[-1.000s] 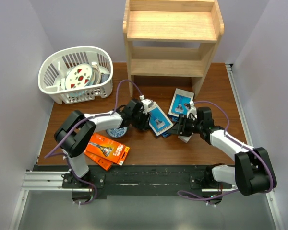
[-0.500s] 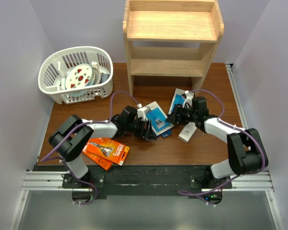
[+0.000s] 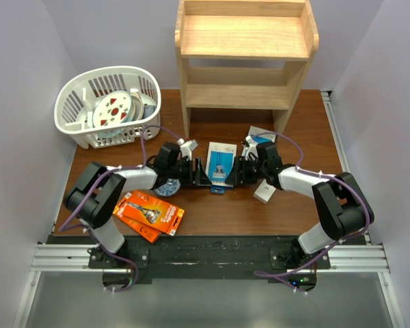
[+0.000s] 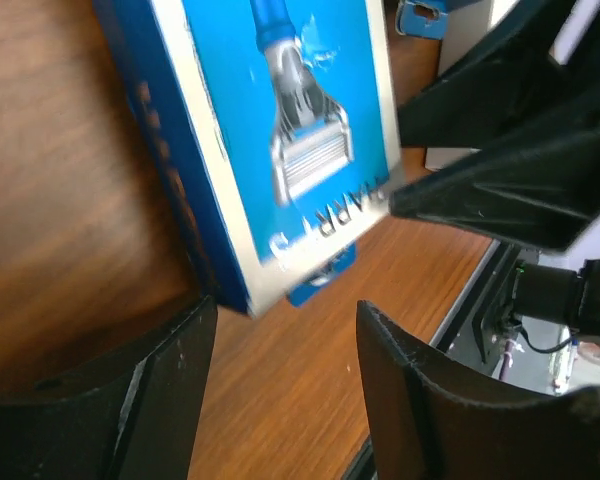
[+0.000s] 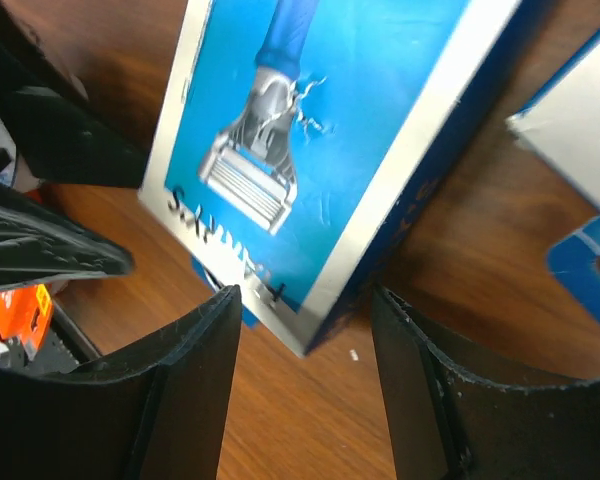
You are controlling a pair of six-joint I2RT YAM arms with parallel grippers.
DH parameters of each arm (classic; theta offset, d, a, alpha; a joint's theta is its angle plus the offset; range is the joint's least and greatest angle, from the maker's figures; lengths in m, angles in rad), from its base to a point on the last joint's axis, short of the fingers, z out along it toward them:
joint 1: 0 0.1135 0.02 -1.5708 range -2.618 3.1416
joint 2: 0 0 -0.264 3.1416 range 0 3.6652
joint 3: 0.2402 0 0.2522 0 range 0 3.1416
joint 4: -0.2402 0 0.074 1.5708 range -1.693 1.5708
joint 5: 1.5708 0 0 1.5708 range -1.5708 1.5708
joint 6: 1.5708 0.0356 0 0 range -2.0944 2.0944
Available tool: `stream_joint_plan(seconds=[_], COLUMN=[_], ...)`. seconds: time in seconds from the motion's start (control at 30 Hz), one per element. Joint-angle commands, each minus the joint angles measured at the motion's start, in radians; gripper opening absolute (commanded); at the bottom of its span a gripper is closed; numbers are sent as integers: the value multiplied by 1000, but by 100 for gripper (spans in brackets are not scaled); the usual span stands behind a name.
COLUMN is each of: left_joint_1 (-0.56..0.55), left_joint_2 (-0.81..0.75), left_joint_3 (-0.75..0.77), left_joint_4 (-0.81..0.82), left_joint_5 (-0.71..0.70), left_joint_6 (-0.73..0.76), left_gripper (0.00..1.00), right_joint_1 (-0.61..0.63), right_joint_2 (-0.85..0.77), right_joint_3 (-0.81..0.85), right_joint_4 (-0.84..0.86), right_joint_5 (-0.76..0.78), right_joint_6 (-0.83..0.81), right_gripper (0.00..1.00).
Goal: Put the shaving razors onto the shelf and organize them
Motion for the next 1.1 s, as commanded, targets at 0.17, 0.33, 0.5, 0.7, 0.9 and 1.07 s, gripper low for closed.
stream_joint_plan(seconds=[0.17, 0.33, 0.5, 0.7, 0.9, 1.07], left_joint_1=[4, 6, 6, 4, 6, 24], left_joint_2=[-28, 51, 111, 177, 234, 223], left_joint_3=[-195, -163, -155, -146, -140, -143], left_joint_4=[269, 371, 436, 512, 629, 709], left_joint_5=[48, 87, 90, 119, 170, 231], left_joint_6=[-118, -181, -226, -270, -325, -371], left_gripper=[62, 60, 56, 46, 17, 1], right_joint_1=[3, 5, 5, 3, -12, -128], right_joint_2=[55, 81, 76, 81, 64, 79], right_joint_3=[36, 53, 54, 45, 24, 3], right_joint_4=[-6, -12, -21, -10, -22, -70], right_joint_5=[105, 112, 116, 119, 112, -12], right_joint_6=[26, 27, 32, 70, 177, 336], right_gripper=[58, 58, 58, 59, 69, 76])
